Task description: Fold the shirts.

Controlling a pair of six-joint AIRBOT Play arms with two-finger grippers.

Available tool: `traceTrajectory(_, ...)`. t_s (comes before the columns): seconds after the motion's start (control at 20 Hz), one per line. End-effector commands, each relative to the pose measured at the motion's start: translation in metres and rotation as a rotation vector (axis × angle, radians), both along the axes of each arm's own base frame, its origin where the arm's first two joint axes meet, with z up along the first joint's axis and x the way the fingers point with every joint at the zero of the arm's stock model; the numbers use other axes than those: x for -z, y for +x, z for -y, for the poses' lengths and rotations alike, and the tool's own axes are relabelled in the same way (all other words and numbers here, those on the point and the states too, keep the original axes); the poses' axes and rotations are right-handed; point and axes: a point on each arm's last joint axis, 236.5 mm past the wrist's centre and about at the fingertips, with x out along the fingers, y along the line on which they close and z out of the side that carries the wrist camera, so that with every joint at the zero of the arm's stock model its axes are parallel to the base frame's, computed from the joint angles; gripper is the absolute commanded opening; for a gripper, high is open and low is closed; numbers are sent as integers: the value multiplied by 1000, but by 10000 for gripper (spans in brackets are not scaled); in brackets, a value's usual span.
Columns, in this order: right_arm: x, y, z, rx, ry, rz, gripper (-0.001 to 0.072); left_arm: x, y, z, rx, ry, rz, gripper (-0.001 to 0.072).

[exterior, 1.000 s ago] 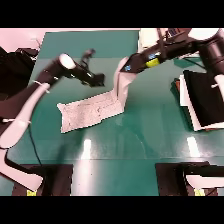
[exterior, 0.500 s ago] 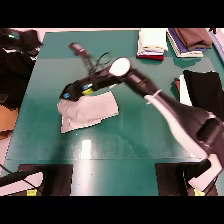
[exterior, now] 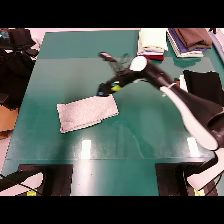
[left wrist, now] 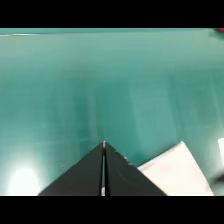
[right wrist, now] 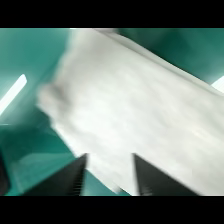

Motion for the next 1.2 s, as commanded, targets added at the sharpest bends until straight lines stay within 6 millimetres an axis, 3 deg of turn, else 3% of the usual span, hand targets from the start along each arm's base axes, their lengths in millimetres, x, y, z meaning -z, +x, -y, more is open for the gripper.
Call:
traceTrajectory(0.0, 52, 15, 101, 218, -90, -186, 605, -4, 1, 28, 70, 17, 40, 21)
traceTrajectory(0.1, 71, 18, 120, 320, -43, -286, 604, -6, 3, 38, 86, 10, 61, 20)
traceTrajectory(0.2, 86, 17, 116, 358, -5, -350, 599, -1, 7, 46, 100, 1, 54, 20)
traceTrajectory(0.3, 101, 10, 99, 343, 1, -391, 597, 9, 10, 52, 113, -12, 27, 20)
traceTrajectory(0.6, 125, -4, 9, 262, 101, -455, 590, 20, 11, 56, 126, -22, -9, 21)
traceTrajectory(0.65, 125, -6, -6, 235, 110, -457, 539, 20, 11, 56, 126, -22, -12, 21)
traceTrajectory(0.75, 127, -13, -34, 168, 109, -438, 326, 23, 10, 57, 131, -24, -23, 21)
traceTrajectory(0.8, 125, -15, -44, 126, 112, -409, 150, 24, 9, 58, 133, -24, -29, 21)
traceTrajectory(0.85, 119, -13, -52, 94, 120, -369, 44, 24, 8, 58, 136, -26, -33, 21)
traceTrajectory(0.95, 104, 0, -52, 72, 103, -278, 16, 24, 8, 60, 140, -34, -33, 20)
traceTrajectory(1.0, 93, 11, -42, 65, 77, -219, 16, 23, 7, 62, 145, -44, -34, 20)
traceTrajectory(1.15, 48, 53, 17, 118, 1, -97, 16, 21, 4, 72, 167, -69, -34, 20)
